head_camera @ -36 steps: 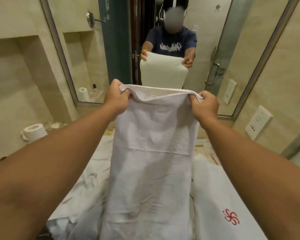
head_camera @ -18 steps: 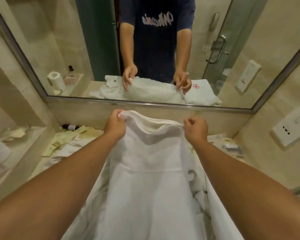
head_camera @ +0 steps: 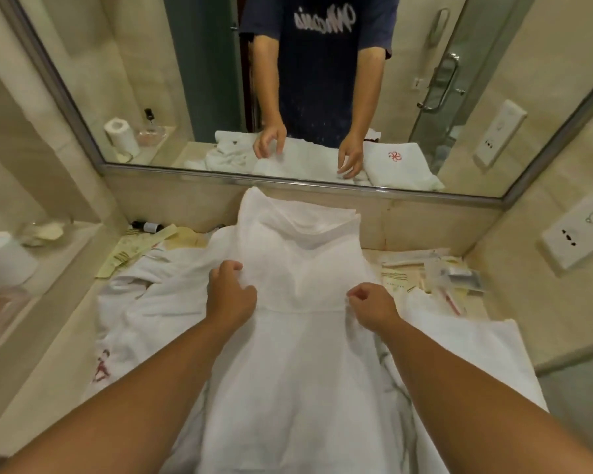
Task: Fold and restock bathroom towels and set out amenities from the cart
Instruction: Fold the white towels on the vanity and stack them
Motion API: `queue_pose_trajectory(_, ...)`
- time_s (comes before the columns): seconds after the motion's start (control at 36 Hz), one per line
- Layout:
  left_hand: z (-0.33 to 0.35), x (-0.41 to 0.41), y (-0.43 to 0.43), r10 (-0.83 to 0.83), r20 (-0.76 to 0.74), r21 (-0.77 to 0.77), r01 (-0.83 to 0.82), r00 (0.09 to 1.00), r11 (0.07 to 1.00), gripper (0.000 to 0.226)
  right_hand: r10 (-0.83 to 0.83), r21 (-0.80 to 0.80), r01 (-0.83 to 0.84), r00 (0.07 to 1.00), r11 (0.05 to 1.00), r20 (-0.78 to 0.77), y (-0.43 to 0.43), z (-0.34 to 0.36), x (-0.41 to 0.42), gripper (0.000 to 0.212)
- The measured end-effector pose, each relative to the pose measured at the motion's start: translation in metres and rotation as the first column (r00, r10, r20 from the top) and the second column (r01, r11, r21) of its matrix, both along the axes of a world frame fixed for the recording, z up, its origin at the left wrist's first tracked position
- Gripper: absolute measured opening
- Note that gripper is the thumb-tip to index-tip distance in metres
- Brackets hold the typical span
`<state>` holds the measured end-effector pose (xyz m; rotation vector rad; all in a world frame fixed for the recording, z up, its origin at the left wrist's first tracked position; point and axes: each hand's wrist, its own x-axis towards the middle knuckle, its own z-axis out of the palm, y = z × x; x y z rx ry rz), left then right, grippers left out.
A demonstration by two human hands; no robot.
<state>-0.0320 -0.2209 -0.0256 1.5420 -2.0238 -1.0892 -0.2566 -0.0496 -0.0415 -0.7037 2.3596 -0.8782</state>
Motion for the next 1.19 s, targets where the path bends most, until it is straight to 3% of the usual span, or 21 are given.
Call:
queue_pose_trajectory(0.17, -0.021, 0.059, 0.059, 0.017, 0.186, 0.101, -0.037, 0.982, 0.994, 0.061, 0.087, 0.101, -0.094, 0.994, 0.99, 0.073, 0.06, -0.032, 0.042, 0.017)
queue_pose_trajectory(0.36, -0.026, 0.112, 0.165, 0.092, 0.169, 0.037, -0.1, 0.981, 0.994, 0.066, 0.226, 0.159, -0.232, 0.973, 0.96, 0.052, 0.149, -0.054, 0.102, 0.027)
queue_pose_trajectory(0.5, -0.032, 0.144, 0.215, 0.161, 0.115, 0.204, -0.182, 0.98, 0.962, 0.058, 0.221, 0.175, -0.224, 0.975, 0.959, 0.041, 0.202, -0.066, 0.129, 0.029)
queue_pose_trajectory(0.67, -0.054, 0.169, 0.252, 0.054, 0.142, 0.368, -0.103, 0.988, 0.924, 0.049, 0.167, 0.175, -0.159, 0.986, 0.972, -0.027, 0.243, -0.078, 0.15, 0.028)
queue_pose_trajectory(0.78, -0.068, 0.178, 0.268, 0.129, 0.063, 0.524, -0.143, 0.99, 0.84, 0.066, 0.145, 0.207, -0.124, 0.985, 0.971, -0.091, 0.26, -0.084, 0.166, 0.038)
queue_pose_trajectory(0.86, -0.079, 0.187, 0.276, 0.188, 0.013, 0.608, -0.157, 0.982, 0.778, 0.056, 0.035, 0.148, -0.022, 0.996, 0.989, -0.085, 0.269, -0.087, 0.181, 0.047)
queue_pose_trajectory(0.97, -0.08, 0.203, 0.286, 0.254, -0.144, 0.68, -0.091, 0.956, 0.728, 0.041, -0.133, 0.059, 0.125, 0.979, 0.99, 0.156, 0.286, -0.091, 0.207, 0.077)
queue_pose_trajectory(1.06, -0.073, 0.215, 0.292, 0.276, -0.25, 0.718, -0.014, 0.928, 0.696, 0.042, -0.183, 0.08, 0.166, 0.929, 0.983, 0.323, 0.298, -0.093, 0.231, 0.085)
queue_pose_trajectory(1.11, -0.064, 0.218, 0.296, 0.299, -0.296, 0.72, 0.007, 0.907, 0.694, 0.043, -0.227, 0.095, 0.207, 0.849, 0.974, 0.477, 0.304, -0.091, 0.248, 0.091)
queue_pose_trajectory(1.19, -0.045, 0.217, 0.302, 0.331, -0.371, 0.737, 0.059, 0.868, 0.673, 0.041, -0.293, 0.125, 0.291, 0.659, 0.949, 0.693, 0.314, -0.088, 0.27, 0.104)
